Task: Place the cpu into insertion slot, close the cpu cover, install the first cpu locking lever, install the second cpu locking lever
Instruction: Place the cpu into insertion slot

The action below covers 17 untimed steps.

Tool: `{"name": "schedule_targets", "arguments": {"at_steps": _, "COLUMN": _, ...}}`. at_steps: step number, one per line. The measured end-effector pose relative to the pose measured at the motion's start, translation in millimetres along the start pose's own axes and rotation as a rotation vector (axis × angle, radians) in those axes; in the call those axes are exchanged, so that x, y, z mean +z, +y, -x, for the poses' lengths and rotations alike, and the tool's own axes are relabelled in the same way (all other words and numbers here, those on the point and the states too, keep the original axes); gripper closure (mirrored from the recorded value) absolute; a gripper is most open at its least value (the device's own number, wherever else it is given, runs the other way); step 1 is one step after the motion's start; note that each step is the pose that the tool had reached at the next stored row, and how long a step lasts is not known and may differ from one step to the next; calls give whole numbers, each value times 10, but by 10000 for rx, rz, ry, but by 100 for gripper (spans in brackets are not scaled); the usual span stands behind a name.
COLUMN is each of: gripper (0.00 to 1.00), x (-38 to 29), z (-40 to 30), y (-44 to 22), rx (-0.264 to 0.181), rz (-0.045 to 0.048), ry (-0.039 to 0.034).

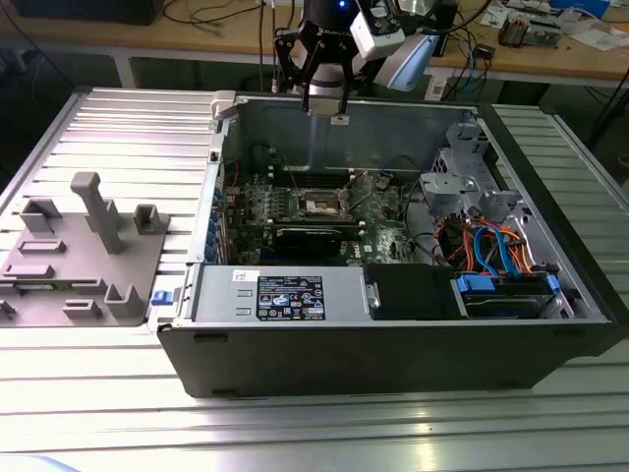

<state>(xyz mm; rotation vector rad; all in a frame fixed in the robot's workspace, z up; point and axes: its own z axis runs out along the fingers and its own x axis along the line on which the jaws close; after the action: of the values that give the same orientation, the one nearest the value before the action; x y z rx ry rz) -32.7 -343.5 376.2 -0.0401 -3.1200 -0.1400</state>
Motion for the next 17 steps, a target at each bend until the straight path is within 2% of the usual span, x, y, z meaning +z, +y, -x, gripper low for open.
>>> {"name": "schedule_targets", "arguments": {"at_steps": 12, "gripper": 46, "x": 26, "z": 1, "y": -3, "rx": 0, "rz": -2, "ry": 0}}
{"name": "schedule_targets", "arguments": {"at_steps": 17, "gripper": 46, "x": 35, "z": 1, "y": -3, "rx": 0, "rz": -32, "ry": -1}}
